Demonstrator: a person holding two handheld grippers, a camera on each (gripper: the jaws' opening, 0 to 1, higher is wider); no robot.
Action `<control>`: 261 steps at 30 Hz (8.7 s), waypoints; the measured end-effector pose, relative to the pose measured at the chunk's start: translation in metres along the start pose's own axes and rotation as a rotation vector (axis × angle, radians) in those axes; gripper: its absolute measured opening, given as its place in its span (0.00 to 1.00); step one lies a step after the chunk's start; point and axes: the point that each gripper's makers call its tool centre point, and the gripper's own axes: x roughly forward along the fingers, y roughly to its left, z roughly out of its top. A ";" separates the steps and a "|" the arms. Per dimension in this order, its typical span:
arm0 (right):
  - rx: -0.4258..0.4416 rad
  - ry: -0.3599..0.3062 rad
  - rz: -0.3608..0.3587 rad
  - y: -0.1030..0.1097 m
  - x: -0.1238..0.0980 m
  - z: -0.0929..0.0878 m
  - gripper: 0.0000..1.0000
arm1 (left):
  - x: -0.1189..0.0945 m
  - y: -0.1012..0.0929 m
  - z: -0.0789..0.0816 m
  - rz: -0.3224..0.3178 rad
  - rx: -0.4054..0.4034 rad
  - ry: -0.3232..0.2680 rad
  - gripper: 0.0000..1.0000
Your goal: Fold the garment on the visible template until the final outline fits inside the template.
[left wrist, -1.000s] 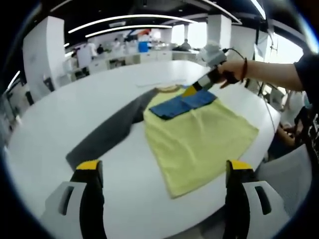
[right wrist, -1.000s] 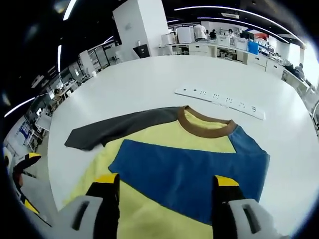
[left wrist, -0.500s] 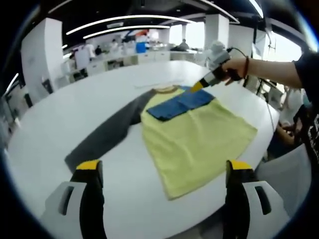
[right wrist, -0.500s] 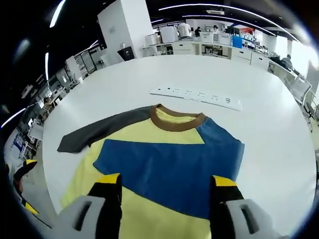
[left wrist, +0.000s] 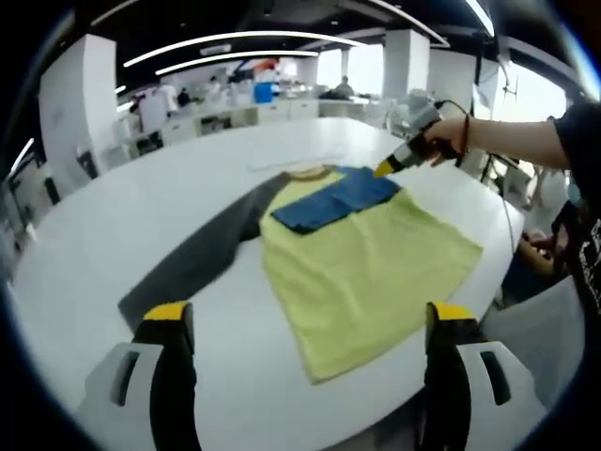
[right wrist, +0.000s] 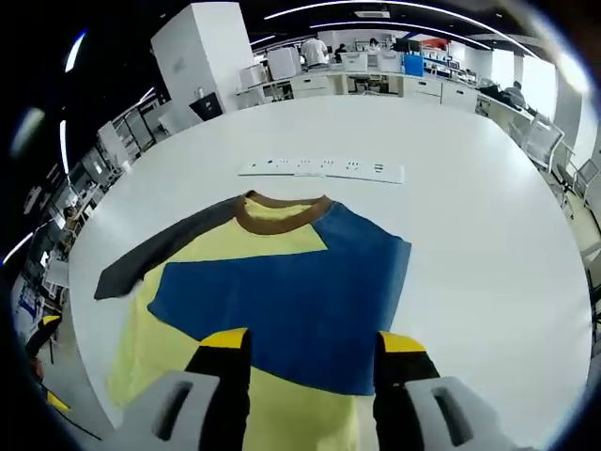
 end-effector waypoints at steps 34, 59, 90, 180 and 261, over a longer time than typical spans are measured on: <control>0.023 0.037 -0.087 -0.029 0.012 -0.040 0.12 | 0.000 0.011 -0.006 0.030 0.002 0.015 0.99; -0.078 0.087 -0.066 -0.042 0.008 -0.045 0.00 | -0.004 0.009 -0.003 0.038 -0.009 0.018 0.99; -0.022 0.111 -0.084 -0.085 -0.018 -0.059 0.00 | 0.001 0.003 0.001 0.023 0.003 0.032 0.99; -0.354 -0.201 0.093 0.018 -0.155 -0.087 0.97 | 0.062 0.163 -0.051 0.341 -0.569 -0.059 0.62; -0.337 -0.168 0.085 0.020 -0.166 -0.097 0.98 | 0.079 0.217 -0.024 0.523 -0.205 0.064 0.00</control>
